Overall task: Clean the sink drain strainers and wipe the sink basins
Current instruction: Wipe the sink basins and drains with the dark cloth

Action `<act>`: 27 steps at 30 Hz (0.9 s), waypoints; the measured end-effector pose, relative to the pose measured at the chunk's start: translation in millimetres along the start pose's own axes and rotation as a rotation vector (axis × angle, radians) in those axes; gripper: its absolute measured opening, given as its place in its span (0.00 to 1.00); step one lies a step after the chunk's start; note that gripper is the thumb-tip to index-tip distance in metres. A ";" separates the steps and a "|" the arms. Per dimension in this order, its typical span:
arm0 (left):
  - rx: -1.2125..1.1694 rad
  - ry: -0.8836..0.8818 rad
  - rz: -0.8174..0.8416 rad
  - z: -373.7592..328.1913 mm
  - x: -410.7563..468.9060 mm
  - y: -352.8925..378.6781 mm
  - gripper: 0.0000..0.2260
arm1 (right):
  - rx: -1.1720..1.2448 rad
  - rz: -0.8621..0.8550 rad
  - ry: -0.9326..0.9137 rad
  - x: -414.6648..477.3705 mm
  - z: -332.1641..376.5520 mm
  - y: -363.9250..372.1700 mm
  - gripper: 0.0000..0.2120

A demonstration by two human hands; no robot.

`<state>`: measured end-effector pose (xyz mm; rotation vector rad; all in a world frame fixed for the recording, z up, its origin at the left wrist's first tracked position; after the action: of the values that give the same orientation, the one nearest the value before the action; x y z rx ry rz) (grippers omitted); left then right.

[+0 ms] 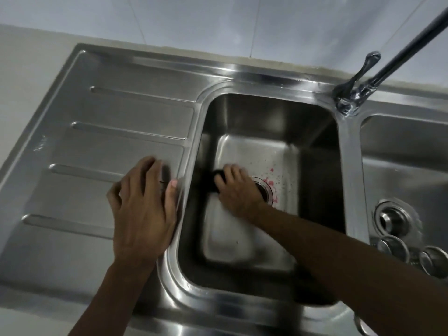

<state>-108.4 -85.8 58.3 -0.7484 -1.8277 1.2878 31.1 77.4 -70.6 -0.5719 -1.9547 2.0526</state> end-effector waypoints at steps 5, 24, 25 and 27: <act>-0.015 -0.009 0.025 -0.3 1.3 0.8 0.21 | -0.139 0.092 0.162 39.2 -78.1 -12.5 0.28; -0.004 0.019 -0.025 0.9 1.9 3.7 0.21 | 0.185 0.470 0.176 -138.3 -15.5 -1.5 0.35; -0.011 0.017 -0.022 0.7 1.6 3.3 0.21 | 0.167 0.459 0.039 -138.2 -9.7 -0.6 0.35; -0.034 0.010 -0.024 -1.1 1.1 1.0 0.21 | 0.151 0.400 -0.182 -131.9 5.3 2.3 0.34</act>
<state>-108.0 -84.0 57.8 -0.7480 -1.8487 1.2388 146.6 14.6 -58.3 -0.8228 -1.8753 2.5496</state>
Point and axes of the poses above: each hand's wrist, its own x-axis towards the middle knuckle, its own y-axis out of the palm, z = x × y, the point moved 2 cm from there along x, towards the middle knuckle, and after that the axes turned 5 degrees about x, right-handed, at the moved point
